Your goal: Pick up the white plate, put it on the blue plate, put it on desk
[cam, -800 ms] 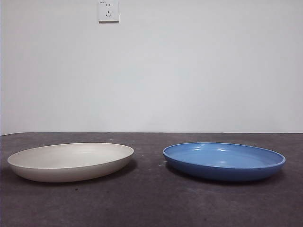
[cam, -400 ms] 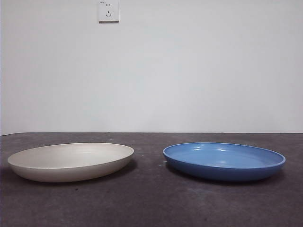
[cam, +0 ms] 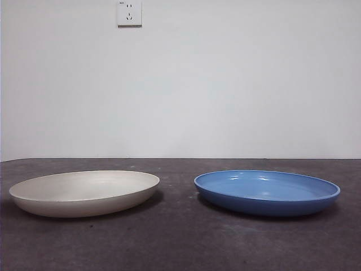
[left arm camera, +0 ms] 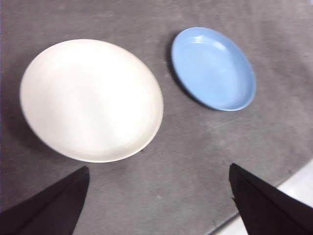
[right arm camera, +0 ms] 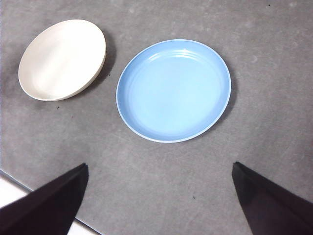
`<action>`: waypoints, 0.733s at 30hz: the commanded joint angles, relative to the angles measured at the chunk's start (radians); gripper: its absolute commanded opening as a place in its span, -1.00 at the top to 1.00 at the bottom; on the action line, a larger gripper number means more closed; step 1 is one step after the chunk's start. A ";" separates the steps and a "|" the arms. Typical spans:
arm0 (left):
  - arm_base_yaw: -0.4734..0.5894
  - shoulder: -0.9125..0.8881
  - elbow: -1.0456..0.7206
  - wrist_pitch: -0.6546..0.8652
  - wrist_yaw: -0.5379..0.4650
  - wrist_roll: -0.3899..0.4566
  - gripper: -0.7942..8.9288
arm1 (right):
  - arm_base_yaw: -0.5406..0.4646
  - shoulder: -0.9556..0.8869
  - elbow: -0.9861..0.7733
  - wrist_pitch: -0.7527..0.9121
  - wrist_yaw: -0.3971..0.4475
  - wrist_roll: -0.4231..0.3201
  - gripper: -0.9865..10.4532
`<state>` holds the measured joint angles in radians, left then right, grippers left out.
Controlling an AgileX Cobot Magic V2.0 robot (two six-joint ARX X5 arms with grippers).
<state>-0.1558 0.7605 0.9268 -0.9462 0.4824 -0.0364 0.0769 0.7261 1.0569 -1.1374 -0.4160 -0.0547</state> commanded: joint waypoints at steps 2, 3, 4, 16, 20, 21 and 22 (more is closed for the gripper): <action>-0.003 0.051 0.022 0.056 -0.065 -0.020 -0.12 | 0.002 0.005 0.018 0.011 -0.003 0.002 0.00; -0.003 0.069 0.022 0.080 -0.089 -0.034 -0.12 | 0.002 0.005 0.018 0.011 -0.003 0.003 0.00; -0.003 0.088 0.023 0.105 -0.109 -0.041 -0.11 | 0.003 0.005 0.018 0.011 -0.003 0.002 0.00; -0.002 0.439 0.068 0.262 -0.227 -0.052 -0.11 | 0.026 0.005 0.018 0.011 -0.003 0.002 0.00; -0.001 0.565 0.098 0.312 -0.232 -0.043 -0.11 | 0.026 0.005 0.018 0.011 -0.003 0.002 0.00; 0.000 0.596 0.105 0.328 -0.235 -0.043 -0.11 | 0.026 0.005 0.018 0.011 -0.003 0.002 0.00; 0.000 0.625 0.113 0.341 -0.247 -0.043 -0.11 | 0.026 0.005 0.018 0.011 -0.002 0.002 0.00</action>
<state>-0.1555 1.3567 1.0161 -0.6170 0.2432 -0.0875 0.0994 0.7261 1.0569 -1.1347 -0.4168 -0.0547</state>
